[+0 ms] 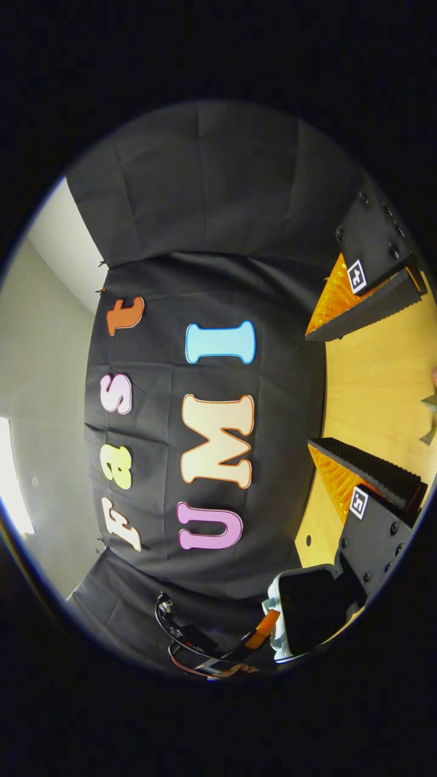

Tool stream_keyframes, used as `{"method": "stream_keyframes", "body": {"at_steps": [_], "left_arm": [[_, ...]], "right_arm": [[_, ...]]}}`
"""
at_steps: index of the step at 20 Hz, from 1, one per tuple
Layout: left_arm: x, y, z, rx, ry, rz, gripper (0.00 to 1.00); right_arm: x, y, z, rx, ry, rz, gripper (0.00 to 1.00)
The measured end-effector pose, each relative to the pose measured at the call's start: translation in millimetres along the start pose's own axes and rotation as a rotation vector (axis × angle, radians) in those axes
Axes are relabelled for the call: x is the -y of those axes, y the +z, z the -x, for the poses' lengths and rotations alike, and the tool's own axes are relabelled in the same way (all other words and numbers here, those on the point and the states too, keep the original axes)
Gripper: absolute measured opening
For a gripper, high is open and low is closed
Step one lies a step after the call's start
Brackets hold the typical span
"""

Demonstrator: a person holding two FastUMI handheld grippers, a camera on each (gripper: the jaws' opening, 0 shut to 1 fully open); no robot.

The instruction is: First open the suitcase, pack the skin care products into it, and then close the suitcase.

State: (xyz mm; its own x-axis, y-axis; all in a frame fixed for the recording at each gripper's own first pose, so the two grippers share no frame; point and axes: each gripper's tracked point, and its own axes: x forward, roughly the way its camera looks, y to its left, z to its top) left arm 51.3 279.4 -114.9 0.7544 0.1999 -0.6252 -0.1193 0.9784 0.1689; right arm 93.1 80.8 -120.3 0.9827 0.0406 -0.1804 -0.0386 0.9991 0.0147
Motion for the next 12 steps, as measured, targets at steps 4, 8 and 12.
{"method": "stream_keyframes", "body": {"at_steps": [4, 8, 12], "left_arm": [[-61, -5, -5, 0.014, 0.029, 0.040, 0.00], [-124, -18, -8, 0.018, 0.080, 0.063, 0.00], [-161, -29, -20, 0.032, 0.066, 0.137, 0.00]], "right_arm": [[-32, -5, -1, -0.005, -0.021, 0.006, 0.98], [-60, -5, -1, -0.006, -0.037, 0.013, 0.98], [-76, -4, -1, -0.015, -0.050, 0.039, 0.98]]}}
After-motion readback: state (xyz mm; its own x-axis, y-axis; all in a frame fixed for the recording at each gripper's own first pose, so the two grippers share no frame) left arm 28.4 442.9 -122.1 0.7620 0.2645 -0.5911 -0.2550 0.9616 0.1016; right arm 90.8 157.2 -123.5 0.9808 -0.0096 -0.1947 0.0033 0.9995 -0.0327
